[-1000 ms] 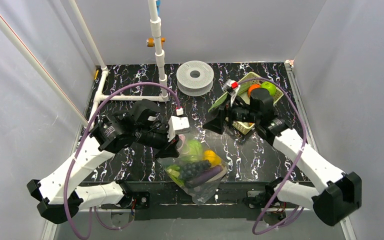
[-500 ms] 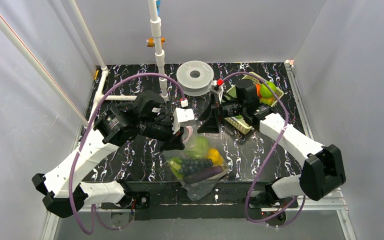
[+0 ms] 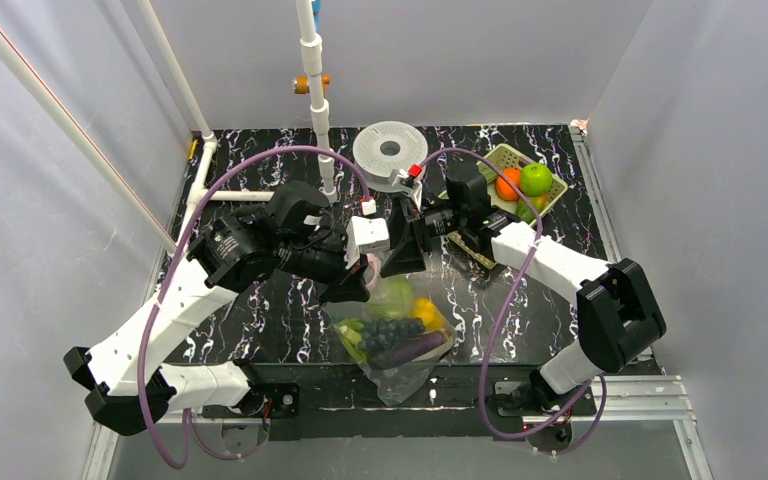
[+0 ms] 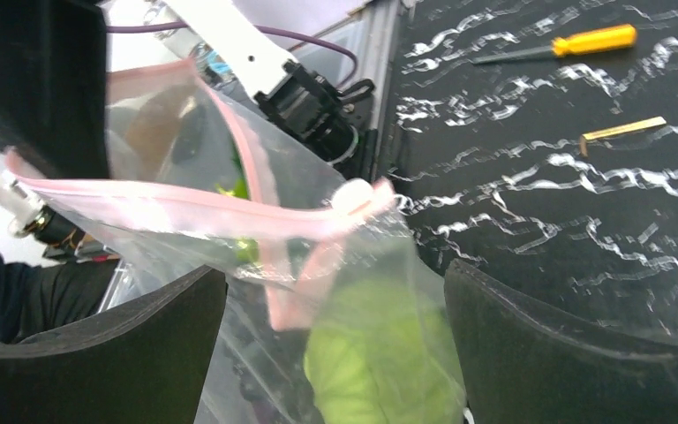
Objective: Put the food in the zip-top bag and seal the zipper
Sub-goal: Adjust the zipper food storage bag at the center of the board.
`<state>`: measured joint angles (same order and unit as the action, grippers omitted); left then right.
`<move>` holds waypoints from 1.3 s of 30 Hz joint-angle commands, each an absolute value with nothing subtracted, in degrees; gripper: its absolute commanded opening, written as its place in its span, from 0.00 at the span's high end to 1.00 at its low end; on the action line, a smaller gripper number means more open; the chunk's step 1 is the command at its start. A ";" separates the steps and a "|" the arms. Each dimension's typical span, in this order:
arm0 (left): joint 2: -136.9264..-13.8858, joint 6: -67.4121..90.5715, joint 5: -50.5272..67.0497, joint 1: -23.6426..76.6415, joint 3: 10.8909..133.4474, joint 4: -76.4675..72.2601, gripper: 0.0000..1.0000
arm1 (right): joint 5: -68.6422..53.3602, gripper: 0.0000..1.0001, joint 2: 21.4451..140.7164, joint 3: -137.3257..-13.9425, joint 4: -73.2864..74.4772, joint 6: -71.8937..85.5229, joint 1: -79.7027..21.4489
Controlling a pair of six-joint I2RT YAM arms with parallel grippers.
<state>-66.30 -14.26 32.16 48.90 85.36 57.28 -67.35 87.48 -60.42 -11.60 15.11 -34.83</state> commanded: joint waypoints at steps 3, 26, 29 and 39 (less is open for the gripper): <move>-65.12 -13.86 34.49 48.79 85.95 57.30 1.00 | -73.30 0.04 88.28 -59.53 -26.68 24.54 -36.48; -52.20 -7.14 13.48 48.80 79.16 48.86 1.00 | -47.54 0.99 72.12 -61.86 -12.33 17.80 -36.83; -51.72 -4.89 11.33 48.78 80.39 47.49 0.95 | -40.95 0.99 68.26 -59.94 -16.16 16.57 -36.83; -56.53 10.04 8.12 48.78 89.24 44.18 0.29 | -40.15 0.99 64.75 -52.62 -28.34 14.16 -36.91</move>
<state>-54.35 1.85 11.33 48.84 83.48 46.33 -41.21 66.74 -53.78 -20.10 15.94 -37.10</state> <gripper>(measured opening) 0.685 0.023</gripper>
